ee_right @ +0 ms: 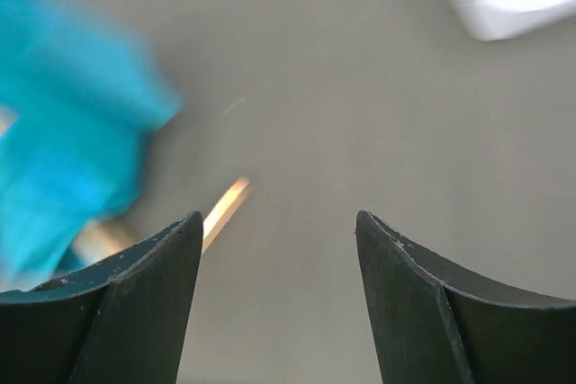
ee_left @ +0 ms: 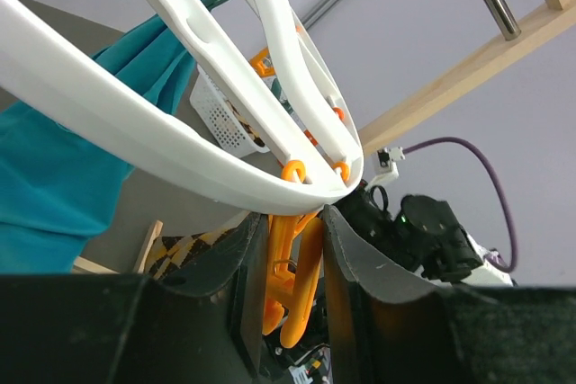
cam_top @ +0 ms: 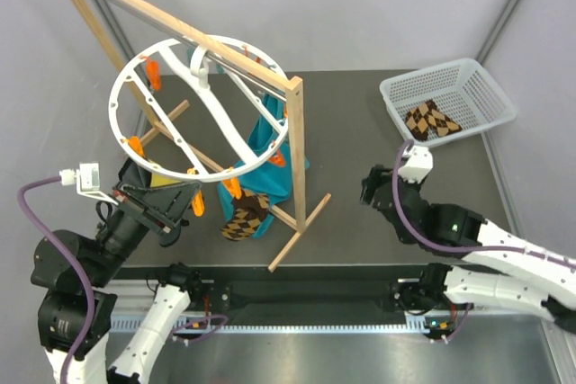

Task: Clip the socks to the hanger
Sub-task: Adjust the sock in the bin.

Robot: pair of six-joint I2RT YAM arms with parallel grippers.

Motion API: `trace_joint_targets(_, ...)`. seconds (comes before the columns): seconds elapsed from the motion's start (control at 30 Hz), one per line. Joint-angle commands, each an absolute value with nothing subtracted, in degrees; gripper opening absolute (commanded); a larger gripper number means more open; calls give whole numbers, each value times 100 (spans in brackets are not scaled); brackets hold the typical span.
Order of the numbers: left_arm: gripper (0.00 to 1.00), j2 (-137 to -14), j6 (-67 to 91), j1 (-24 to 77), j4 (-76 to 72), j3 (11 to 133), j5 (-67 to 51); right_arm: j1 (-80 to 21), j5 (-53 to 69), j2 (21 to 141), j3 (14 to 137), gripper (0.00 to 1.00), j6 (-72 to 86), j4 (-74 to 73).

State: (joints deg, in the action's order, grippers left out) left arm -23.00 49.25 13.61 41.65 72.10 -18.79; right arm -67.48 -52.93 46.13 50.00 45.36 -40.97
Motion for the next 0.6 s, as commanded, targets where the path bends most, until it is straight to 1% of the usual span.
trace_joint_targets(0.0,0,-2232,4685,1371,4342,7233,-1978,-4992,-5163,4570,4721,68,4064,-3159)
trace_joint_targets(0.03,0,-2224,4676,1371,4342,7225,-1986,-4575,-4394,4588,4624,68,3504,-2372)
trace_joint_targets(0.07,0,-2215,4667,1371,4342,7207,-2012,-4170,-4073,4640,4527,69,3324,-2121)
trace_joint_targets(0.1,0,-2215,4641,1371,4342,7190,-2030,-3487,-3669,4832,4535,69,3183,-1909)
trace_joint_targets(0.13,0,-2206,4641,1371,4359,7163,-2039,-3202,-3526,4973,4587,69,2955,-1690)
trace_joint_targets(0.17,0,-2197,4623,1371,4351,7128,-2056,-2886,-3359,5140,4779,70,2875,-1618)
trace_joint_targets(0.2,0,-2180,4606,1371,4359,7102,-2048,-2265,-3131,5559,4929,70,2787,-1548)
trace_joint_targets(0.23,0,-2162,4597,1371,4351,7093,-2048,-1937,-2581,5790,5105,70,2708,-1512)
trace_joint_targets(0.27,0,-2145,4597,1371,4342,7049,-2039,-1629,-2340,6044,5489,70,2707,-1460)
trace_joint_targets(0.3,0,-2145,4597,1371,4324,7023,-2039,-1139,-2138,6578,5702,70,2716,-1433)
trace_joint_targets(0.33,0,-2145,4597,1371,4281,6988,-2056,-942,-1753,6870,5930,70,2629,-1389)
trace_joint_targets(0.37,0,-2153,4597,1371,4263,6944,-2074,-766,-1653,7178,6489,70,2611,-1432)
trace_joint_targets(0.4,0,-2162,4597,1371,4254,6917,-2100,-512,-1626,7798,6791,70,2584,-1467)
trace_joint_targets(0.43,0,-2171,4597,1371,4263,6908,-2127,-414,-1661,8118,7090,70,2514,-1494)
trace_joint_targets(0.47,0,-2171,4597,1371,4254,6873,-2144,-230,-1661,8426,7684,71,2479,-1590)
trace_joint_targets(0.5,0,-2171,4597,1362,4245,6864,-2153,-168,-1626,9107,8004,71,2470,-1626)
trace_joint_targets(0.53,0,-2162,4597,1371,4254,6847,-2153,-97,-1556,9471,8303,71,2487,-1661)
trace_joint_targets(0.57,0,-2145,4588,1371,4219,6803,-2127,-44,-1434,9857,9010,70,2513,-1757)
